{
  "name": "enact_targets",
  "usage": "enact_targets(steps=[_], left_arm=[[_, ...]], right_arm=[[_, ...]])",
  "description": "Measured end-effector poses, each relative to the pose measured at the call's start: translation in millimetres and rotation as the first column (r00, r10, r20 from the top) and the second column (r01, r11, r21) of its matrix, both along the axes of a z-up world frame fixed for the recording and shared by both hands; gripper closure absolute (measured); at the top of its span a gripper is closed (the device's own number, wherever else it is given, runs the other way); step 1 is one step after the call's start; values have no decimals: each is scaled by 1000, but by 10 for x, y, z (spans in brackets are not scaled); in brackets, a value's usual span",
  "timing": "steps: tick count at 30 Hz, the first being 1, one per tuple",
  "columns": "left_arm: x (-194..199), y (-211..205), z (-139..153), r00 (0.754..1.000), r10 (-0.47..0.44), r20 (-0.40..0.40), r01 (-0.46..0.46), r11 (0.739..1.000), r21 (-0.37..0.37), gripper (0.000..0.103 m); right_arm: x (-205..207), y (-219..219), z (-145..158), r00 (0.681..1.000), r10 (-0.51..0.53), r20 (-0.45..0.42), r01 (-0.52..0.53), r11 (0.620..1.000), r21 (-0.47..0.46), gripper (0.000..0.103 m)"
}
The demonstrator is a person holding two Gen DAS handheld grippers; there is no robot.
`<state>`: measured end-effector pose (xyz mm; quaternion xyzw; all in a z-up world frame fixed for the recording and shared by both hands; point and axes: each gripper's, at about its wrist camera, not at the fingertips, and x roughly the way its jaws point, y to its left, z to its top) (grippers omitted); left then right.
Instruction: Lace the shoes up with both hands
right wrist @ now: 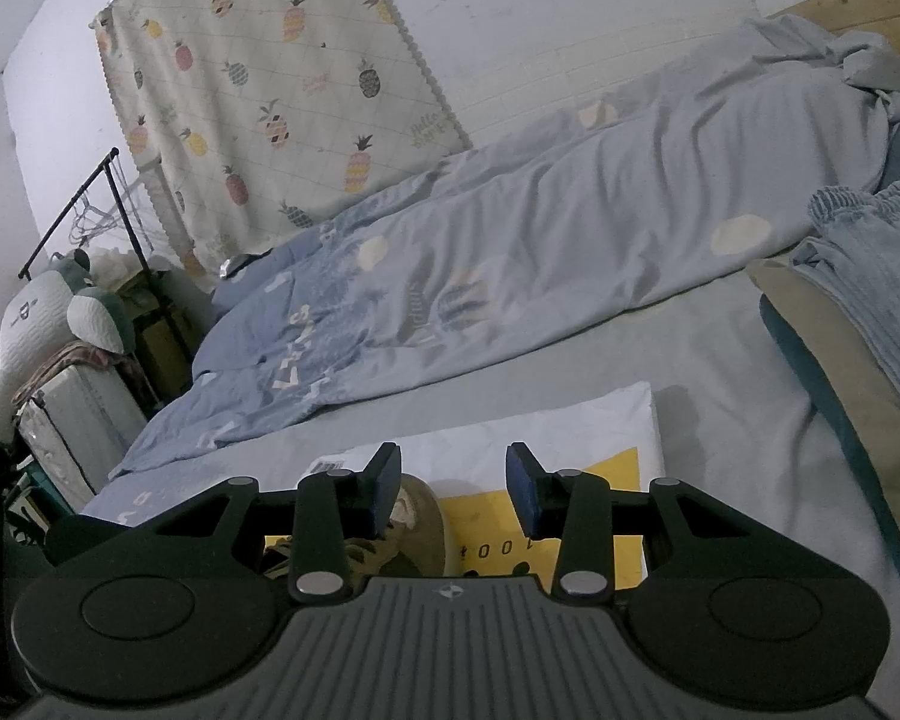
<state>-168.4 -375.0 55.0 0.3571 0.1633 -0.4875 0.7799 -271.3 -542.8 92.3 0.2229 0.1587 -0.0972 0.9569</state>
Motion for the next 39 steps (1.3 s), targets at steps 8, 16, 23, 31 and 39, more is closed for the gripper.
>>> enact_targets(steps=[8, 16, 23, 31, 39], left_arm=[[35, -15, -42, 1000, -9, 3, 9, 1000, 3, 102], [25, -1, -70, 1000, -9, 4, 9, 1000, -10, 102], [-12, 56, -54, 1000, -6, -1, 6, 999, -33, 102], [-31, 68, -45, 1000, -17, -2, 17, 999, -41, 102], [-23, 20, -55, 1000, -16, -1, 16, 999, -34, 102]], right_arm=[[8, 14, 11, 1000, 1, -1, -1, 1000, -1, 63], [15, 23, 10, 1000, 3, -4, -3, 1000, -3, 63], [23, 37, 14, 1000, 5, -7, -5, 1000, -6, 63], [32, 50, -2, 1000, 9, -13, -9, 1000, -11, 63], [32, 58, -5, 1000, 13, -16, -13, 1000, -14, 63]])
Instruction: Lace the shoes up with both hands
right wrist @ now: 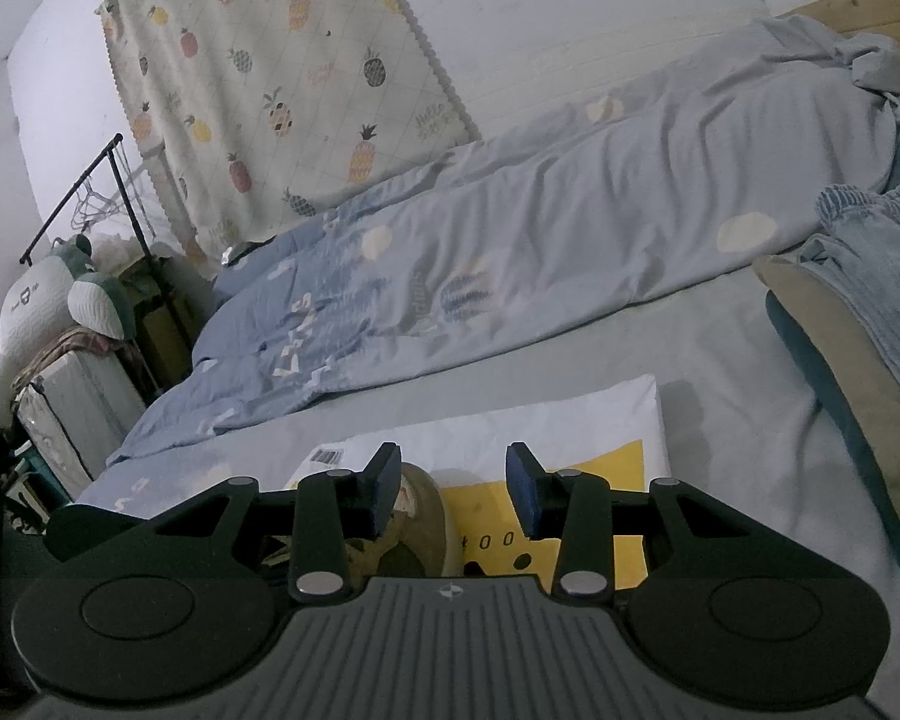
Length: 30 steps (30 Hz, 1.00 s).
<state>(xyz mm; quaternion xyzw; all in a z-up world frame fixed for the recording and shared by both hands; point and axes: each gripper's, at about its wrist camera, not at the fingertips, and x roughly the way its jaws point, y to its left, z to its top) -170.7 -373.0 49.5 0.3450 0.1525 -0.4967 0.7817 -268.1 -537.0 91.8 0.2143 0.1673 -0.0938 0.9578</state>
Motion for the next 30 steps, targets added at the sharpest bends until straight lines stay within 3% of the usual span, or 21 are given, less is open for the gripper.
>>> enact_targets(steps=[12, 19, 30], left_arm=[[-40, 53, 26, 1000, -6, 21, 6, 1000, -2, 102], [-78, 11, -19, 999, -30, 30, 29, 999, 39, 102], [-46, 14, -1, 1000, -16, 23, 15, 1000, 24, 102]], right_arm=[[18, 22, -19, 1000, 10, -10, -10, 1000, -1, 63], [39, 33, -28, 1000, 11, -11, -11, 1000, -1, 63], [45, 33, -11, 1000, 15, -13, -15, 1000, 5, 63]])
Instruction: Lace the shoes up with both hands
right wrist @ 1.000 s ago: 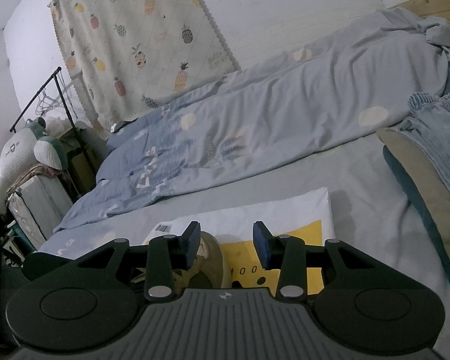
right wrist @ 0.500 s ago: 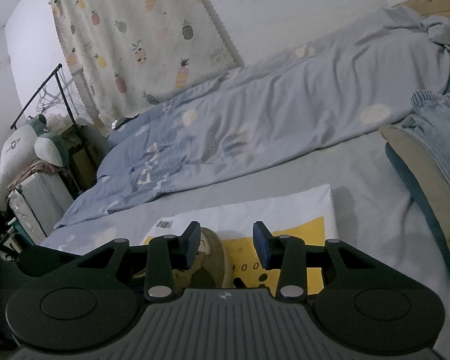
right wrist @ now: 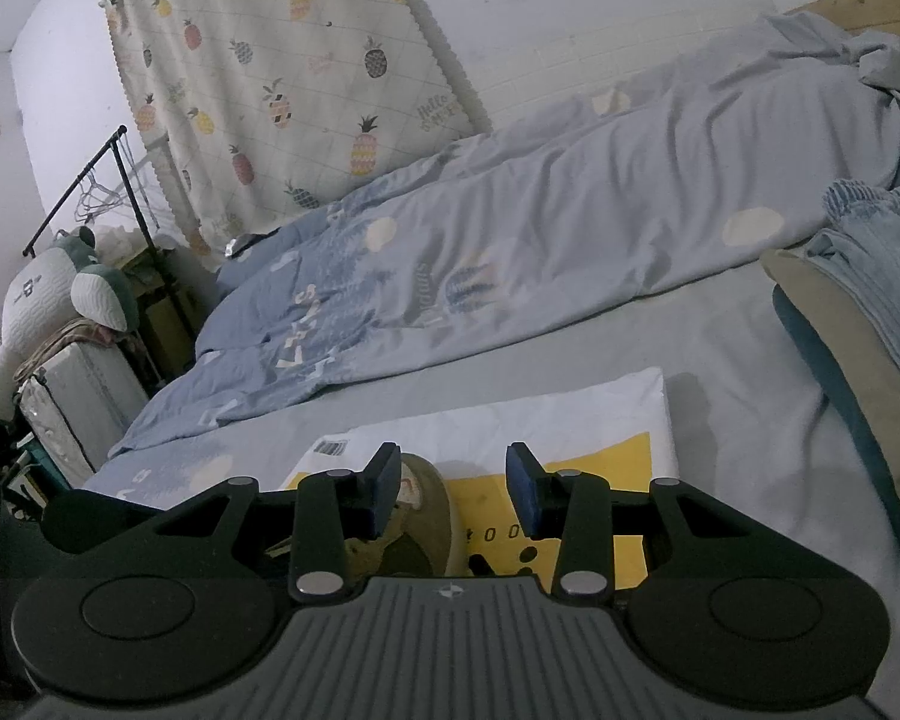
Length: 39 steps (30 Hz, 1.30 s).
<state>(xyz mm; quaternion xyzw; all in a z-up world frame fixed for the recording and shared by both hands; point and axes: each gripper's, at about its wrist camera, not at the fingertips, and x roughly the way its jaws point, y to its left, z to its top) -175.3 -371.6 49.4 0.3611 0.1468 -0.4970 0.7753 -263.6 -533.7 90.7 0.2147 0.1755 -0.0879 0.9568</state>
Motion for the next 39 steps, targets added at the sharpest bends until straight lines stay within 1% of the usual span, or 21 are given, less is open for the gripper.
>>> enact_targets(steps=[8, 15, 21, 26, 34, 39], left_arm=[[14, -24, 3, 1000, 3, -2, -3, 1000, -4, 102], [-42, 13, 11, 1000, -17, -13, 16, 1000, -9, 102], [3, 23, 41, 1000, 3, -17, -3, 1000, -26, 102], [-7, -12, 5, 1000, -5, -15, 5, 1000, -9, 102], [45, 52, -13, 1000, 19, -4, -19, 999, -45, 102], [43, 95, -38, 1000, -9, -8, 8, 998, -60, 102]], right_arm=[[8, -1, 12, 1000, 6, -5, -6, 1000, -1, 63], [8, -3, 15, 1000, 15, -11, -15, 1000, -5, 63], [15, 1, 6, 1000, 18, -13, -18, 1000, -6, 63], [17, 2, 5, 1000, 18, -13, -18, 1000, -9, 63], [50, 33, -18, 1000, 20, -21, -21, 1000, -17, 63], [75, 61, -37, 999, 23, -30, -24, 999, -30, 63]])
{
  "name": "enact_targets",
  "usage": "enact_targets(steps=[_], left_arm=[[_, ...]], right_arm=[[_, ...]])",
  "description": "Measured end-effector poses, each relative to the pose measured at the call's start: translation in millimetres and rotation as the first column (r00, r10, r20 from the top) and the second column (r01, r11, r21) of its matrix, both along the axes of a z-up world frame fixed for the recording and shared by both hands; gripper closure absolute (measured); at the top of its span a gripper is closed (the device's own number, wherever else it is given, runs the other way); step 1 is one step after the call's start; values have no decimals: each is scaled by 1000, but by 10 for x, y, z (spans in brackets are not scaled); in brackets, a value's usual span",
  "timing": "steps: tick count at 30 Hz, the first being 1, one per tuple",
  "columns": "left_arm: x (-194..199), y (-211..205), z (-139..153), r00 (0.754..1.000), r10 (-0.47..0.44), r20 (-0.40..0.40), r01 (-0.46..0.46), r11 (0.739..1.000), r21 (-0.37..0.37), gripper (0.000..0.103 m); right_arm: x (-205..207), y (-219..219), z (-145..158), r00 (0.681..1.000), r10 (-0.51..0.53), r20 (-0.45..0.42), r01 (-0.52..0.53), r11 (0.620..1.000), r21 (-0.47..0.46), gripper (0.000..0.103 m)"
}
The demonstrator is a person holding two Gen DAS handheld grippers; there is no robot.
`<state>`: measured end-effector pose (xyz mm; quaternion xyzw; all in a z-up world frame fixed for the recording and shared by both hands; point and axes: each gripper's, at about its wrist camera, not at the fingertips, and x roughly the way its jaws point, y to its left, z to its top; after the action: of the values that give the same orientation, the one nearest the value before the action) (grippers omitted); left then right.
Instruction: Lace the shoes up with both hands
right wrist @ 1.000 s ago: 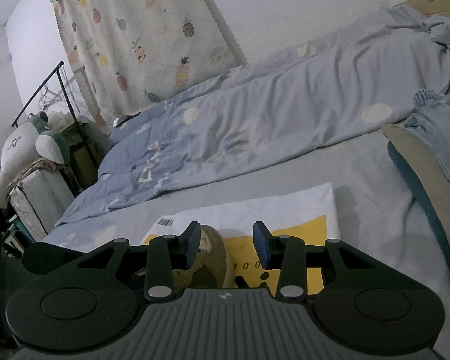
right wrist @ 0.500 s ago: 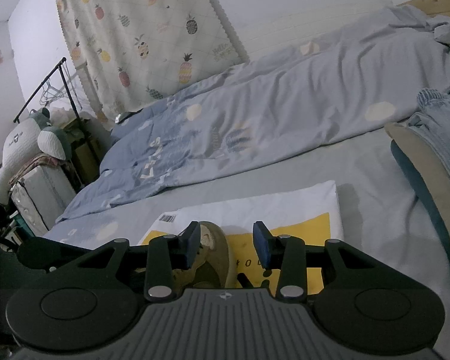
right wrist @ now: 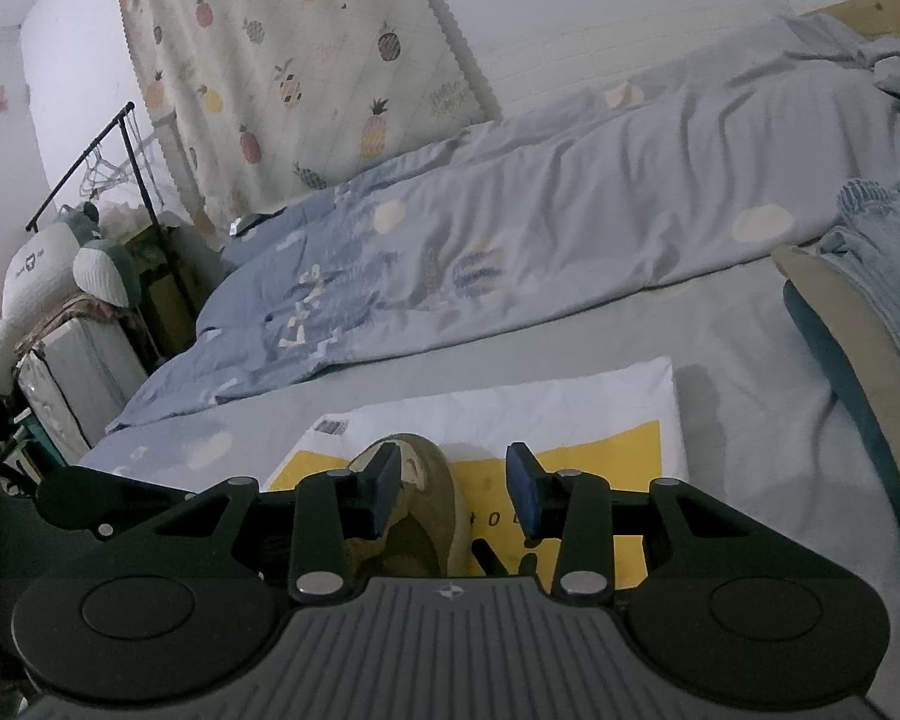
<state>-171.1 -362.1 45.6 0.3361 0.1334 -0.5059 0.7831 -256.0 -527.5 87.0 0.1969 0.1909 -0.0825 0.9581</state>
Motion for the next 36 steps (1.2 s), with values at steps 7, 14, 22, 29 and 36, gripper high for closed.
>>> enact_targets(steps=[7, 14, 22, 29, 36], left_arm=[[-9, 32, -4, 1000, -12, -4, 12, 1000, -23, 102], [-24, 41, -13, 1000, -27, 0, 27, 999, -29, 102], [-29, 35, -9, 1000, -29, -2, 29, 999, -21, 102], [-16, -17, 0, 1000, -20, -9, 19, 1000, -17, 102], [25, -46, -14, 1000, -1, -11, 1, 1000, 6, 102]], right_arm=[[23, 27, -22, 1000, 0, -11, 0, 1000, -14, 63], [23, 34, -38, 1000, 2, -15, -2, 1000, -20, 63], [21, 35, -42, 1000, 7, -19, -7, 1000, -22, 63], [14, 43, -51, 1000, 9, -19, -9, 1000, -24, 63], [9, 50, -54, 1000, 11, -21, -12, 1000, -23, 63]])
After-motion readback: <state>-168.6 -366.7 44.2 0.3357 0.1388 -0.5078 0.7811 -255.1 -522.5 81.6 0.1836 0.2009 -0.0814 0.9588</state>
